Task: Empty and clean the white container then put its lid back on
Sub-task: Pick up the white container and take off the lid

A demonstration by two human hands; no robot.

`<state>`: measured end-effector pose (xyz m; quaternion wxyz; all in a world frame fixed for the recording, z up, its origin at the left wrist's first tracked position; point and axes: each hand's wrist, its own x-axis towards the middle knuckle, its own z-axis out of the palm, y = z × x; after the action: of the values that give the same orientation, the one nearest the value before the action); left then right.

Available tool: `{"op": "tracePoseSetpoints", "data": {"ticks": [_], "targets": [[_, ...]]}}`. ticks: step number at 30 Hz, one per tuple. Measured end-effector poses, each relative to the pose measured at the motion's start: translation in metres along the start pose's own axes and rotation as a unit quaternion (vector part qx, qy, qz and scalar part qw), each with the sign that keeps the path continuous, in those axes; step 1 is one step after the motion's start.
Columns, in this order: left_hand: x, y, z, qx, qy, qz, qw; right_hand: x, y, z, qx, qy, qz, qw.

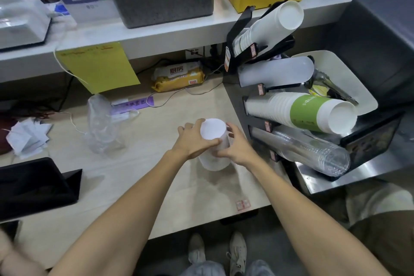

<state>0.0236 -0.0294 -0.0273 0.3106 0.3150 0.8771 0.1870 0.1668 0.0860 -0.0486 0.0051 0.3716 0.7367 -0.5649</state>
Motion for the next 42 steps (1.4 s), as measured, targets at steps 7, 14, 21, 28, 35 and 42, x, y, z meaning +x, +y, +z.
{"op": "tracePoseSetpoints", "data": {"ticks": [7, 14, 21, 28, 35, 42], "targets": [[-0.024, 0.001, -0.015, -0.135, -0.004, -0.024, 0.991, -0.009, -0.027, 0.015, -0.077, 0.033, -0.045, 0.995], [-0.047, -0.005, -0.032, -0.181, -0.033, 0.071, 0.980, -0.029, -0.037, 0.012, -0.114, 0.010, -0.116, 0.987], [-0.050, 0.004, -0.043, -0.099, 0.013, 0.087, 0.991, -0.042, -0.049, 0.023, -0.079, 0.037, -0.150, 0.985], [-0.059, 0.018, -0.045, -0.077, 0.059, 0.085, 0.992, -0.047, -0.058, 0.019, -0.103, 0.044, -0.149, 0.983], [-0.056, 0.029, -0.050, -0.183, 0.078, -0.076, 0.977, -0.041, -0.071, 0.029, -0.303, 0.100, -0.200, 0.926], [-0.061, 0.009, -0.069, -0.251, -0.066, -0.014, 0.966, -0.042, -0.067, 0.012, -0.299, 0.044, -0.232, 0.925]]}}
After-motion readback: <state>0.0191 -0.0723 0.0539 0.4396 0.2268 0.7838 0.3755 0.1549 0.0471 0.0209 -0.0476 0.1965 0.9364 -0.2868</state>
